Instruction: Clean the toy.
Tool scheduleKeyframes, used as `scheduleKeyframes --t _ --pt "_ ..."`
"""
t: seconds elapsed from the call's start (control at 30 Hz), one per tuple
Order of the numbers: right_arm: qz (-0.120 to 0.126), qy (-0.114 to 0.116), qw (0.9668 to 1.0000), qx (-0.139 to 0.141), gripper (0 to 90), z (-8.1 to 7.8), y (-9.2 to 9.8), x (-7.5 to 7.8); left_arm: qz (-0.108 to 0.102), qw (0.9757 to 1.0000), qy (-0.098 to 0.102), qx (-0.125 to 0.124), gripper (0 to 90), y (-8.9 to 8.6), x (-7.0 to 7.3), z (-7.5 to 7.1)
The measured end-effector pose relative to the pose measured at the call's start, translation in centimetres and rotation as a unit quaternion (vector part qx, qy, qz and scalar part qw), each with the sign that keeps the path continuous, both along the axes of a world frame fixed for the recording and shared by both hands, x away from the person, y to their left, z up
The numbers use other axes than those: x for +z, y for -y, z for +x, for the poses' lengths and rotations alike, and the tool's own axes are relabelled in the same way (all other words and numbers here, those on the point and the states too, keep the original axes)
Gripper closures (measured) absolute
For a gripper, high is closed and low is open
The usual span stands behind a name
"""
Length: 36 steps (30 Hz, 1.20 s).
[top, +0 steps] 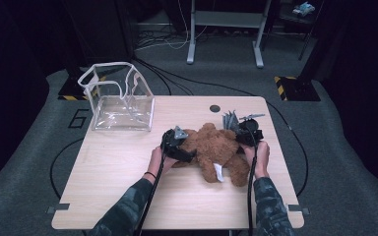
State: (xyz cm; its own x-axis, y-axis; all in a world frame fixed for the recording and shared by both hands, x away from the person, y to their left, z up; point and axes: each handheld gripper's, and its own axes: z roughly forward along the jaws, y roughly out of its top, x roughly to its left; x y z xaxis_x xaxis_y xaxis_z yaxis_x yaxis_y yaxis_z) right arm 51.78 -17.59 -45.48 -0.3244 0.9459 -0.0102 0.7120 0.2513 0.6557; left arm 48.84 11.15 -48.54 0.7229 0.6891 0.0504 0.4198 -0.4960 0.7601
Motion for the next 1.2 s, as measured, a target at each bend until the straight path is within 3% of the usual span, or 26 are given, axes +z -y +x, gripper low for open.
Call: scheduleKeyframes --t 0.07,0.23,0.27,0.37,0.47,0.57,0.67,0.7,0.77,0.87,0.97,1.03,1.13,1.2 --pt "-0.010 -0.006 0.9998 -0.016 74.8 0.1 0.2 -0.9 0.000 1.0000 0.003 0.001 5.4 0.0 0.0 0.0" --pt "-0.016 -0.010 0.9991 -0.038 74.9 0.2 0.8 -1.0 0.004 1.0000 0.006 0.001 5.3 0.1 0.0 -0.2" --pt "-0.033 -0.011 0.9980 -0.054 74.8 0.1 1.3 -0.9 0.005 1.0000 0.004 0.001 5.3 0.1 0.1 -0.2" --pt "-0.048 -0.028 0.9946 -0.088 74.7 0.2 2.8 -1.2 0.002 1.0000 0.007 0.002 5.3 0.0 0.0 -0.2" --pt "-0.038 -0.039 0.9922 -0.112 74.6 -0.1 4.4 -1.3 -0.002 0.9999 0.015 0.008 3.9 0.0 0.3 -0.4" --pt "-0.024 -0.026 0.9935 -0.108 74.5 -0.9 4.8 -0.6 -0.019 0.9995 0.020 0.016 1.0 -0.1 0.7 -0.7" --pt "-0.009 -0.004 0.9962 -0.086 74.4 -1.6 4.5 0.5 -0.027 0.9991 0.028 0.016 0.0 -0.3 1.0 -1.0" --pt "-0.006 0.003 0.9971 -0.075 74.3 -1.7 4.3 0.8 -0.043 0.9983 0.036 0.020 0.0 -0.6 1.2 -1.4" --pt "0.003 0.018 0.9985 -0.052 74.3 -2.1 3.5 1.4 -0.049 0.9979 0.037 0.021 0.0 -0.8 1.3 -1.5" --pt "0.007 0.019 0.9994 -0.029 74.2 -2.3 2.1 1.7 -0.062 0.9966 0.050 0.019 0.0 -1.6 1.6 -2.4" --pt "0.003 0.013 0.9999 -0.009 74.2 -2.0 1.1 1.1 -0.058 0.9968 0.053 0.016 0.0 -2.1 1.4 -3.1" --pt "0.002 0.004 1.0000 -0.008 74.2 -1.8 0.9 0.4 -0.059 0.9967 0.054 0.014 0.1 -2.4 1.2 -3.2" --pt "0.005 -0.011 0.9999 -0.010 74.2 -1.5 0.9 -0.7 -0.042 0.9976 0.054 0.014 2.7 -3.0 0.0 -3.9" --pt "-0.001 -0.014 0.9998 -0.014 74.2 -1.4 1.0 -1.2 -0.042 0.9975 0.055 0.017 3.9 -3.2 -0.7 -4.2"
